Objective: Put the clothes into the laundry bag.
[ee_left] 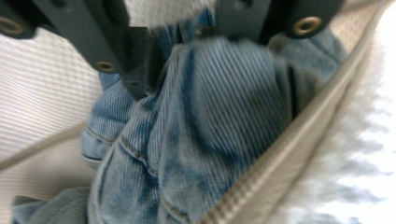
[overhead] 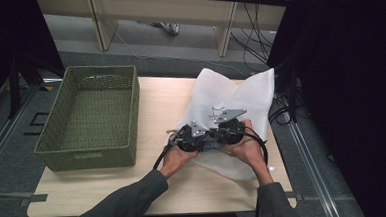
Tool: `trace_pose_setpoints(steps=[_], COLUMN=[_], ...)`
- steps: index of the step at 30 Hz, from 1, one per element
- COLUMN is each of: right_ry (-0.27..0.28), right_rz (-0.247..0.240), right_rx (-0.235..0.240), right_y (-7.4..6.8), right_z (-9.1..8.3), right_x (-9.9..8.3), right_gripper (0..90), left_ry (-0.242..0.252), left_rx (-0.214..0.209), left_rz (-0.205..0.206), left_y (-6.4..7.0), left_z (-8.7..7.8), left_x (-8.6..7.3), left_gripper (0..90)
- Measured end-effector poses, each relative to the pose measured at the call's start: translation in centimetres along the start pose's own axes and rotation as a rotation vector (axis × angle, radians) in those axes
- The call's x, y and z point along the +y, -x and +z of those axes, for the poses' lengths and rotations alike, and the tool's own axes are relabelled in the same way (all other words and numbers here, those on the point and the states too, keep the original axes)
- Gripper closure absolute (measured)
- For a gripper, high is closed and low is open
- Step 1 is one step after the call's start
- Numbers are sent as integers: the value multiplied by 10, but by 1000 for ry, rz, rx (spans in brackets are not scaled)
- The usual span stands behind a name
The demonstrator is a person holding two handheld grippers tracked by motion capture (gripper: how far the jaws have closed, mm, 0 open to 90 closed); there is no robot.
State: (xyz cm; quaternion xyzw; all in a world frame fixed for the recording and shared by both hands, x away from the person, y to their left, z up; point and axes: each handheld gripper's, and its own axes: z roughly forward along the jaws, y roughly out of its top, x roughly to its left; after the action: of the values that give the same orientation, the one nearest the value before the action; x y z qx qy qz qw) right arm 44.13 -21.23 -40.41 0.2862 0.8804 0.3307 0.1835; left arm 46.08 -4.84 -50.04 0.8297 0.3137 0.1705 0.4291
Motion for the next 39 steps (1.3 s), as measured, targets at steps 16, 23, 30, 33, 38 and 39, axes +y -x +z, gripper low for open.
trace_pose_setpoints(steps=[16, 23, 30, 33, 38, 39], right_ry=[-6, -6, 11, 3, -21, -32], right_rz=[-10, -7, -3, -32, -27, -29], right_rx=[-11, 3, -6, 0, 10, 33], right_y=[0, 0, -2, -1, -10, -12], right_z=[-1, -1, -1, -3, 5, 7], right_x=[0, 0, 0, 1, -3, -3], right_gripper=[875, 874, 875, 875, 875, 875], left_ry=[-145, -181, -193, -210, -210, -209], left_rx=[-151, -164, -189, -194, -183, -183], left_rz=[49, 89, 130, 153, 156, 155], left_y=[-17, -14, -15, -9, 4, 5], left_z=[-41, -25, -25, -30, -41, -42], left_x=[-24, -29, -26, -27, -34, -36], left_gripper=[364, 379, 757, 824, 824, 824])
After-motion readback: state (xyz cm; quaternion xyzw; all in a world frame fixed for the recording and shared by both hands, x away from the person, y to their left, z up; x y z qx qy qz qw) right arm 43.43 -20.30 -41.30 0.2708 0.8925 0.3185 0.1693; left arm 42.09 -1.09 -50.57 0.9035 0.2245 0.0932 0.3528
